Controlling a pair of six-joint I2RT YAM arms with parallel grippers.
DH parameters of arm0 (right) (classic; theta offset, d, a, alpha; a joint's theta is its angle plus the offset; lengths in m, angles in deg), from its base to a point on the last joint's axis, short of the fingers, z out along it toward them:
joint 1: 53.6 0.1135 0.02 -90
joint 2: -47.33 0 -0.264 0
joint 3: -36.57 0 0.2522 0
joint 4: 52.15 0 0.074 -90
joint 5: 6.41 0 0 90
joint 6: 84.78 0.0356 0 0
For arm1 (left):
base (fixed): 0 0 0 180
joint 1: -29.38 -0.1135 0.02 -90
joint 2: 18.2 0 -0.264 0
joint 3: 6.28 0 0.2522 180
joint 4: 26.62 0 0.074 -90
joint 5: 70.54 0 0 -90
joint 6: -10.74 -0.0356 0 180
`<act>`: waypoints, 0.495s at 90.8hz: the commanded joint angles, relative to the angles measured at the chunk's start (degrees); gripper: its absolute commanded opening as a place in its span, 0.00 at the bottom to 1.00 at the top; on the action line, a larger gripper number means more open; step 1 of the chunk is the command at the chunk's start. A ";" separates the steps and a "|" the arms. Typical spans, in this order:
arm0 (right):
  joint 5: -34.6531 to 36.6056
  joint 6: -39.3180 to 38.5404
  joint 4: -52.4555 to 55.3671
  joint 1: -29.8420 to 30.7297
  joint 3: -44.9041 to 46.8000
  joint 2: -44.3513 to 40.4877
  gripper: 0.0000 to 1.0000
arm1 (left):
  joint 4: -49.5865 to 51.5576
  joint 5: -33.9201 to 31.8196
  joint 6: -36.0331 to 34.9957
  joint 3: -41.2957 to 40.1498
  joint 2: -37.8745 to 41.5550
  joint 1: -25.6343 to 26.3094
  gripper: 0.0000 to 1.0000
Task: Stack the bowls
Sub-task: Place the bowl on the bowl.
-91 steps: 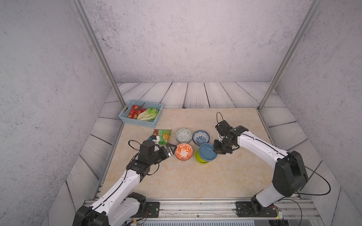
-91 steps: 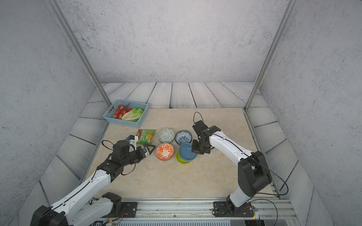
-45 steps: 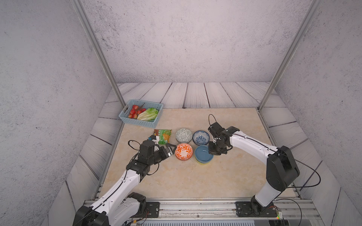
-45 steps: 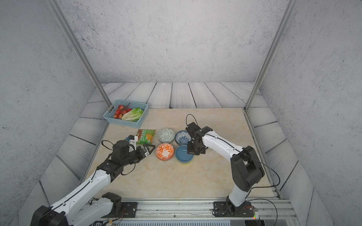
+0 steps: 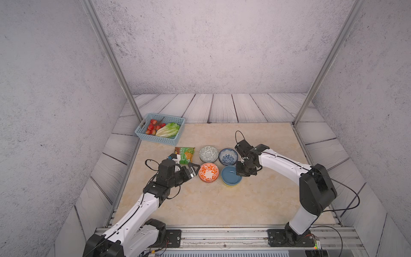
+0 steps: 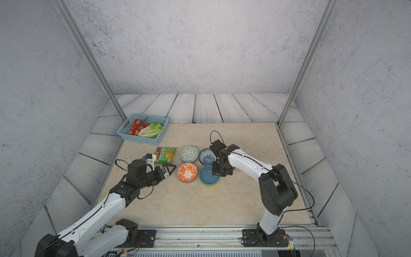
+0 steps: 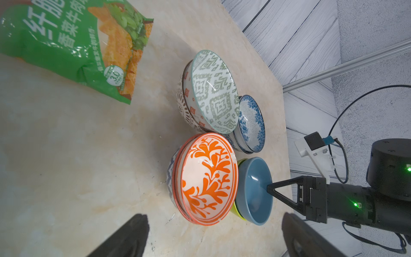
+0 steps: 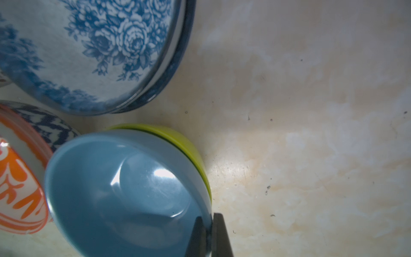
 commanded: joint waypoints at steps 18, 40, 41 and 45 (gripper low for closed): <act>0.78 0.82 -0.39 0.75 -1.45 0.97 0.00 | -0.26 0.46 0.23 0.97 -0.34 -0.54 1.00; 1.24 1.16 -0.02 0.85 -1.41 0.69 0.14 | -0.27 0.55 0.32 0.89 -0.36 -0.63 1.00; 1.32 1.21 -0.01 0.88 -1.39 0.65 0.15 | -0.20 0.57 0.32 0.89 -0.32 -0.63 1.00; 1.73 1.32 0.01 0.95 -1.32 0.30 0.19 | -0.21 0.59 0.31 0.89 -0.32 -0.63 1.00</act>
